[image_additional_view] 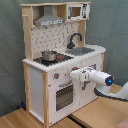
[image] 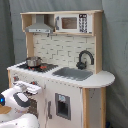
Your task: Play with the kitchen
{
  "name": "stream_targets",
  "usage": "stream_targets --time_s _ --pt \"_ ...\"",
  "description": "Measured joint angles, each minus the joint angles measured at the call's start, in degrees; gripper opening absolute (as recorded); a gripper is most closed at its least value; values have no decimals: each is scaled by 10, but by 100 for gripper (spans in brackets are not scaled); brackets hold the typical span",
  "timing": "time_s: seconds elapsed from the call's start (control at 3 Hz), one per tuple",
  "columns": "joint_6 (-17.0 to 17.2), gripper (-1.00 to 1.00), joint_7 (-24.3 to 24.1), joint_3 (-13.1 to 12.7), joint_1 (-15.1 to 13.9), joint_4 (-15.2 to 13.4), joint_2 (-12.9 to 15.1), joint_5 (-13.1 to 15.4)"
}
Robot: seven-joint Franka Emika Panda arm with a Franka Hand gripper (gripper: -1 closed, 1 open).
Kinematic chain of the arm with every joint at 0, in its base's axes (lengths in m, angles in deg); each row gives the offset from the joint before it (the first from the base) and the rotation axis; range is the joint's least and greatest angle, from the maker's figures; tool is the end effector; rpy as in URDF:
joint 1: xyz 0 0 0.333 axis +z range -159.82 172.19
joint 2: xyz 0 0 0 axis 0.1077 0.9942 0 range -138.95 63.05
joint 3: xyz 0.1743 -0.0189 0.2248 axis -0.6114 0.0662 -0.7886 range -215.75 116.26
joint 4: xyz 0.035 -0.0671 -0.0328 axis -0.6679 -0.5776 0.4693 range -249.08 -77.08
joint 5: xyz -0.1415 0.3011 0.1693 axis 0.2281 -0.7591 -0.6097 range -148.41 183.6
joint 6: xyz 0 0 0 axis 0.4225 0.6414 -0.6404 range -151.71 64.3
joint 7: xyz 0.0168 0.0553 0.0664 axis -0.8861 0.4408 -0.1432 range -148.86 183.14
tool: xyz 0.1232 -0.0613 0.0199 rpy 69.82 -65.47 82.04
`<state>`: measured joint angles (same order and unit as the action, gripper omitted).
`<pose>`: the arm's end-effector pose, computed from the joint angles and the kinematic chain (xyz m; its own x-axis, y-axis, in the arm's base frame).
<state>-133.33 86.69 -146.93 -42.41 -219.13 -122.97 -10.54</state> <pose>0.3809 0.3372 0.3280 -0.0170 0.7264 -0.6871 0.0060 0.6872 0.7264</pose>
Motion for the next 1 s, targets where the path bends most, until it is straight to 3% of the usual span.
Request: stream_targets --time_s 0.67,1.0 --pt "5 -100 116 1 2 0 0 0" --pt "10 -100 133 0 3 0 1 0"
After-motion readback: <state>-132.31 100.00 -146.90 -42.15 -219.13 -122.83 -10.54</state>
